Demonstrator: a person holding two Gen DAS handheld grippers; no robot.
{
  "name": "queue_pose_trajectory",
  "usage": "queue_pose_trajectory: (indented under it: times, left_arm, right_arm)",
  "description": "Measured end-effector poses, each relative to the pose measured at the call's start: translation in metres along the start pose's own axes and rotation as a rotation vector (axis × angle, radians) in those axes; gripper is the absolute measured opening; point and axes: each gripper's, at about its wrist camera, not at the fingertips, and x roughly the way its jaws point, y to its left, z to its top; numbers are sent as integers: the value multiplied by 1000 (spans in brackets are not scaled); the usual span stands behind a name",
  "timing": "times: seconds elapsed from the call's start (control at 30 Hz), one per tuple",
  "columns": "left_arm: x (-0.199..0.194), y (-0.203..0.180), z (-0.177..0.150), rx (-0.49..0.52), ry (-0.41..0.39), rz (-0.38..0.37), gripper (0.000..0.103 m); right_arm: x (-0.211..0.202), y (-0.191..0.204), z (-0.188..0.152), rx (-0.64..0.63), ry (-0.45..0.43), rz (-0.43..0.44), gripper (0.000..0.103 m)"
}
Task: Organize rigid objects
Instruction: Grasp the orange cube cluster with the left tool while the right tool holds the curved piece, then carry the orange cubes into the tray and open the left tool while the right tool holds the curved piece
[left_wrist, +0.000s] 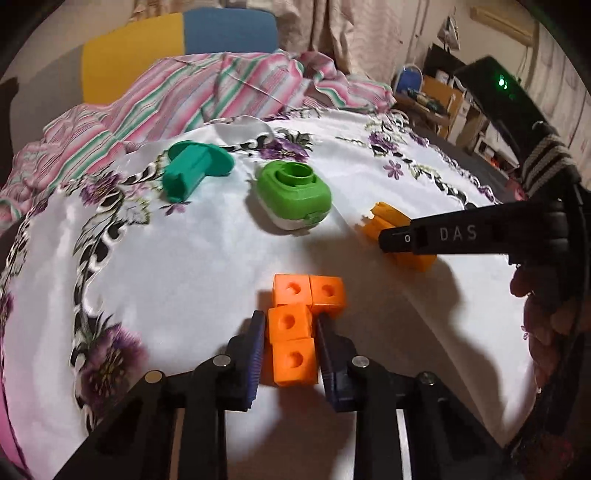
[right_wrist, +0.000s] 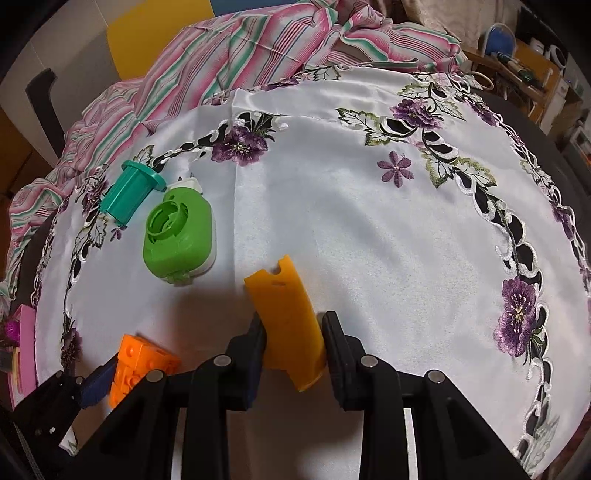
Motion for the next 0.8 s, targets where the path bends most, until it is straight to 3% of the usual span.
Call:
queue_pose_trajectory:
  times: [0.33,0.8]
  left_arm:
    - [-22,16,-23,-65,-39,17,26]
    - [-71,45,-50,-206,-96,-29,26]
  right_arm:
    - [-7,28,-5,-132,-38,29,31]
    - [-11,54,-12,-266,-72,72,31]
